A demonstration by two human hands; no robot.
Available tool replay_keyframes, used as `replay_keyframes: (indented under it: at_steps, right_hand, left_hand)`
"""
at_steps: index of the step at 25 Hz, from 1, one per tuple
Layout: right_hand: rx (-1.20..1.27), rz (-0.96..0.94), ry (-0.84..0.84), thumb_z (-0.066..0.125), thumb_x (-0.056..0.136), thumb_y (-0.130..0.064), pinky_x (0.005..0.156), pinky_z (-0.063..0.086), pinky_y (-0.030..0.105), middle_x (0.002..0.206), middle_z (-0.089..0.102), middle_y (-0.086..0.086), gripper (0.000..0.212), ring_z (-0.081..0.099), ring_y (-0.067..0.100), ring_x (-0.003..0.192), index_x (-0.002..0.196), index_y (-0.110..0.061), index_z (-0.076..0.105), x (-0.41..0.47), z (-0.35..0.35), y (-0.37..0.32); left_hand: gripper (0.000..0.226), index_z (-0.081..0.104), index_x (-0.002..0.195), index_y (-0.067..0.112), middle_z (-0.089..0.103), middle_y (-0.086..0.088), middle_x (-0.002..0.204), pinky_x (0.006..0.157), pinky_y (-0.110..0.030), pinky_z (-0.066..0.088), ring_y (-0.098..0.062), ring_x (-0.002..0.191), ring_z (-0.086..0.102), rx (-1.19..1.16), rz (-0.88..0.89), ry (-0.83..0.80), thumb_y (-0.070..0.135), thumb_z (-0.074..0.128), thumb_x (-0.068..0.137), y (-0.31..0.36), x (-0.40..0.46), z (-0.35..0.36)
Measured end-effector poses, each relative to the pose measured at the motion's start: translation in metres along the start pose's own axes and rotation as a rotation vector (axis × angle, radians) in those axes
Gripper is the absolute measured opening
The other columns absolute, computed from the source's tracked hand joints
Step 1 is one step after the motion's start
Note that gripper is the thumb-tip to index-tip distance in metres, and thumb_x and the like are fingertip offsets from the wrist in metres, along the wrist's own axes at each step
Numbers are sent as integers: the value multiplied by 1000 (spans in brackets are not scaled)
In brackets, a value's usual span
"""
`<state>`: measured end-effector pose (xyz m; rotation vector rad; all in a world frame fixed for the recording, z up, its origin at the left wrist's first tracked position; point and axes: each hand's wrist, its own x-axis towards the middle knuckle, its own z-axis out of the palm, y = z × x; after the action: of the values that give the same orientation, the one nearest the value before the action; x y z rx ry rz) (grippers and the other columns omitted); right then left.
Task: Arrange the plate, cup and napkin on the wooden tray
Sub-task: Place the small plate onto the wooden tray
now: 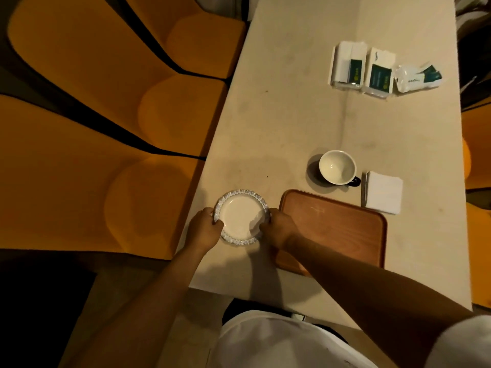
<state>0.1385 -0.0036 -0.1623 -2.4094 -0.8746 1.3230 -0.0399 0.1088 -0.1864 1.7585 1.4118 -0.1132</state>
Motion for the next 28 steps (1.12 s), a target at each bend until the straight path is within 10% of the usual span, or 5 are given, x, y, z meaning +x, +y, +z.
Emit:
replay_keyframes:
  at_steps: [11,18,28]
  right_hand:
    - [301,50,94,61,88,-19,40,38,5,80,60,-10,28,61,-3,55,115,-16,54,0,-6,17]
    - [430,87,230,64,84,-25,64,53,24,96,64,-4,35,64,12,82,117,-18,55,-14,-42,64]
    - [414,129,284,63,81,-31,56,39,13,99,64,-6,38,56,5,77,117,-20,58,-12,-87,130]
  left_hand:
    - [25,70,109,10,72,-8,103,69,-30,42,-23,85,61,-55,-115,17,21,56,92,27,6,-1]
    - [18,74,94,9,76,-12,90,79,-42,58,-31,85,70,-58,6,-34,16,58,89,73,-3,23]
    - [18,76,90,7,76,-15,83,79,-47,61,-33,80,72,15,23,-97,9,59,85,136,-5,80]
